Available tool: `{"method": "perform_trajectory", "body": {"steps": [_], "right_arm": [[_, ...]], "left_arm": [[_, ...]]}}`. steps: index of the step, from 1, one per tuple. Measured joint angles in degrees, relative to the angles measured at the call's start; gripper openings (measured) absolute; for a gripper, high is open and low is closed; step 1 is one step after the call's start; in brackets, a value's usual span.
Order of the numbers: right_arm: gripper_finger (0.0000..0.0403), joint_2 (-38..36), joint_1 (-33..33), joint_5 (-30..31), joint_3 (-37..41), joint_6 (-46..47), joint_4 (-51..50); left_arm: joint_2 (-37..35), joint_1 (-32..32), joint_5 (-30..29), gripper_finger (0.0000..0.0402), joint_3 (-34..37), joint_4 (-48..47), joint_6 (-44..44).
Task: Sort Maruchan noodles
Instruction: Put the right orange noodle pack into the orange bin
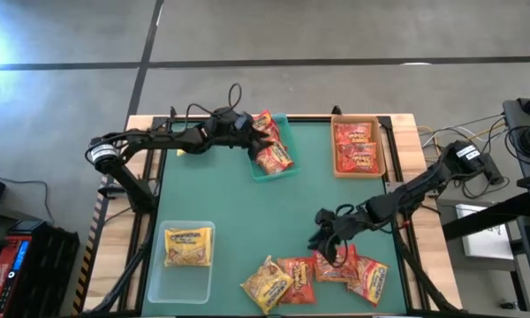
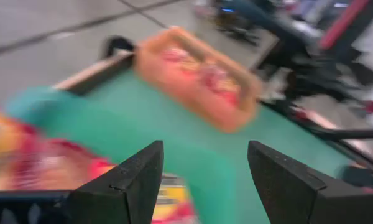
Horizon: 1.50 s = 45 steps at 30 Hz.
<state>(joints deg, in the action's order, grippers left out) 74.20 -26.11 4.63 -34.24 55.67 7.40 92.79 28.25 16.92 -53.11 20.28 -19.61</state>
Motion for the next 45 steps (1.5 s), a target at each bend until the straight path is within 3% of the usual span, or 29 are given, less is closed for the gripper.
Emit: {"method": "perform_trajectory", "body": {"steps": [5,15,24,30,41,45], "right_arm": [[0.0139,2.1,-4.75,-5.16,-0.01,10.23,0.07],[0.0139,3.8,-13.96,-7.71,-3.42,23.55,-1.21],[0.0139,5.47,-16.75,-9.12,-9.81,35.16,-28.88],[0.0139,6.4,-14.99,-4.31,-10.27,32.62,-37.86],[0.0139,6.61,-6.69,12.82,-10.14,13.64,-38.55],[0.0139,6.61,-4.18,13.98,-10.14,8.88,-38.18]], "left_arm": [[-0.02,-2.81,1.96,0.0217,-0.34,-0.25,-0.32],[-0.04,-5.02,1.69,0.0217,-0.21,0.25,0.04],[-0.07,-6.02,1.65,0.0217,-0.1,0.32,0.04],[-0.09,-6.85,1.65,0.0217,-0.1,0.73,0.04],[-0.09,-10.63,1.63,0.0217,-0.03,0.69,-0.38],[-0.09,-13.39,1.65,0.0217,-0.03,0.41,-0.93]]}}
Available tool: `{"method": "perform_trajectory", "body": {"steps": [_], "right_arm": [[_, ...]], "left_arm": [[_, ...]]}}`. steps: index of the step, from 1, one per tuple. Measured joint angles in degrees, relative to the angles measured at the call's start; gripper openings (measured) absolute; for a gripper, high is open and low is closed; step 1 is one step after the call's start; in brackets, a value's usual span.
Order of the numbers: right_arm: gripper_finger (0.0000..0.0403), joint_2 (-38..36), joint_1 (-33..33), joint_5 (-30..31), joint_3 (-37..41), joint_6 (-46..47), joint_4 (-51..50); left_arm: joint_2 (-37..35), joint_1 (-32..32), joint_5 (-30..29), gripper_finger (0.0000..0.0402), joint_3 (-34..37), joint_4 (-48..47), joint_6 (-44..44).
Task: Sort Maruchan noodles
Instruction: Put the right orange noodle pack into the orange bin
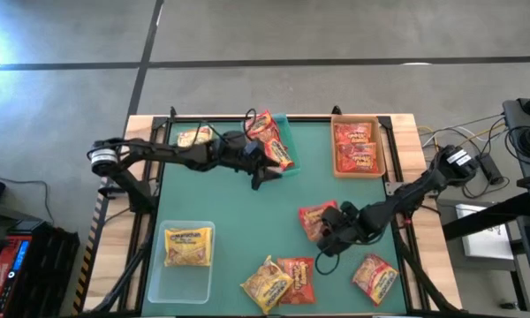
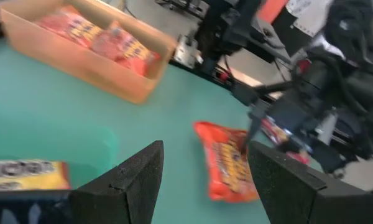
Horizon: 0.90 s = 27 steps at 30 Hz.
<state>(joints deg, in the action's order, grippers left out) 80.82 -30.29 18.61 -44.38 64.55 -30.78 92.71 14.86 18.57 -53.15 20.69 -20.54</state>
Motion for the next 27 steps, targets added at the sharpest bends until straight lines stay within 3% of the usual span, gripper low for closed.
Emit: {"method": "perform_trajectory", "body": {"steps": [8,18,27], "right_arm": [[0.0139,-0.76,-0.09,-1.05,-3.81,-4.22,0.45],[0.0139,-1.01,-0.8,2.03,-8.67,1.34,-19.71],[0.0139,0.74,-0.8,2.34,-4.11,3.91,-16.19]], "left_arm": [[3.7,-7.25,-0.08,0.0217,0.02,-0.74,-4.9],[12.31,-13.79,-4.79,0.0217,-0.04,6.25,-11.64],[13.97,-15.8,-6.34,0.0217,0.02,6.94,-11.55]]}}
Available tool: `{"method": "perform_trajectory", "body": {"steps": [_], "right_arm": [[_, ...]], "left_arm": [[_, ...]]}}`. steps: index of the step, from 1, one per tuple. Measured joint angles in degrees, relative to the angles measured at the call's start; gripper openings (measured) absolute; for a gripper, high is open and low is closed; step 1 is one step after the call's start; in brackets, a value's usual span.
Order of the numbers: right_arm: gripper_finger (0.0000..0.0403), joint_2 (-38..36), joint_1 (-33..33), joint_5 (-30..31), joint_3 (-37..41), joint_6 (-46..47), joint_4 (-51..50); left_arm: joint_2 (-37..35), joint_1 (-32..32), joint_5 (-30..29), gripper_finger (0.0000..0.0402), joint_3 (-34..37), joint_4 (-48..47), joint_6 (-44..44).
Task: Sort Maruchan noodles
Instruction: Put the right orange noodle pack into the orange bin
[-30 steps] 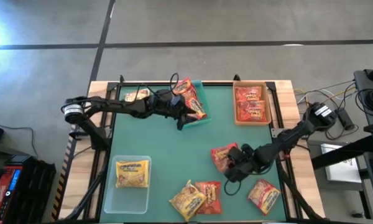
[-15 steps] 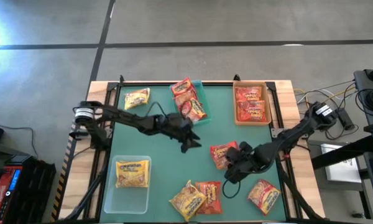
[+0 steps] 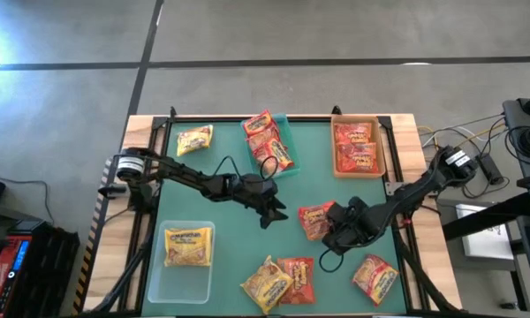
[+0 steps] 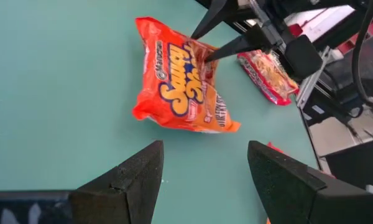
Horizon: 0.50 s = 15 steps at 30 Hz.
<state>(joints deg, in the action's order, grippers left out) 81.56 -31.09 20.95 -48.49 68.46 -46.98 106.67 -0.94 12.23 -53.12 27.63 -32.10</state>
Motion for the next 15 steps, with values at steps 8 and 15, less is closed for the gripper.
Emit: {"method": "perform_trajectory", "body": {"steps": [8,15], "right_arm": [[0.0139,4.46,0.33,3.52,0.88,-8.1,12.75],[0.0139,8.2,1.87,13.67,0.9,-14.51,21.93]], "left_arm": [[0.0,-1.56,0.07,0.0217,0.0,-0.74,2.49],[0.0,-2.51,-1.33,0.0217,0.0,-1.25,3.08]]}}
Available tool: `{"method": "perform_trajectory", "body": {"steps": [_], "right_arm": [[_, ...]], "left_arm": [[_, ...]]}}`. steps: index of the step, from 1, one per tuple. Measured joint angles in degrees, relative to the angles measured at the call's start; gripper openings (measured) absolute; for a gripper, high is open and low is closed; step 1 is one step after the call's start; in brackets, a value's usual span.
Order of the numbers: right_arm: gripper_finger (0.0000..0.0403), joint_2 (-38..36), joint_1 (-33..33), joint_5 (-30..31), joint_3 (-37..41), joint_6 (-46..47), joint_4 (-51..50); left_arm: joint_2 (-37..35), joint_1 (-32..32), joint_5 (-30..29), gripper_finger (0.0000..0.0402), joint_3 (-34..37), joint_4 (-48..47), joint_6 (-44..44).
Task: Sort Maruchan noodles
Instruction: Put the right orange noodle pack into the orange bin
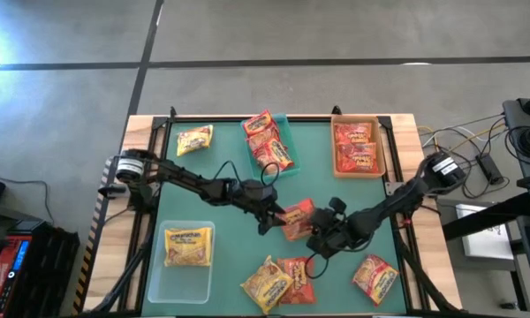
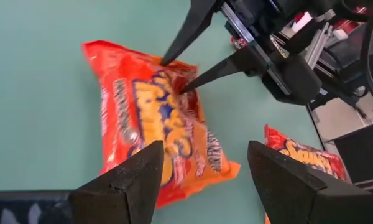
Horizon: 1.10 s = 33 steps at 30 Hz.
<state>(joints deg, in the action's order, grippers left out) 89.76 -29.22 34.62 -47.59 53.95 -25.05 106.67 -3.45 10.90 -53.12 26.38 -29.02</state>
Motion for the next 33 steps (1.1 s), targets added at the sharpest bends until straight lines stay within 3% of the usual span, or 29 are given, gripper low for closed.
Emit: {"method": "perform_trajectory", "body": {"steps": [9,17,25,33], "right_arm": [[0.0139,-1.82,1.43,1.55,-1.8,-7.09,3.09],[0.0139,-6.58,1.41,1.54,-2.78,-8.98,0.95],[0.0139,-11.16,1.41,-1.77,-2.77,-3.48,-5.45],[0.0139,-18.1,1.52,-3.37,-2.77,2.44,-10.66]], "left_arm": [[0.66,-2.54,-0.51,0.0217,0.02,-0.88,-1.99],[5.85,-2.67,-2.05,0.0217,-0.52,2.66,-3.3],[8.13,-2.15,-3.32,0.0217,-0.34,2.98,-3.9],[8.48,-1.19,-9.01,0.0217,-0.11,-0.72,-3.02]]}}
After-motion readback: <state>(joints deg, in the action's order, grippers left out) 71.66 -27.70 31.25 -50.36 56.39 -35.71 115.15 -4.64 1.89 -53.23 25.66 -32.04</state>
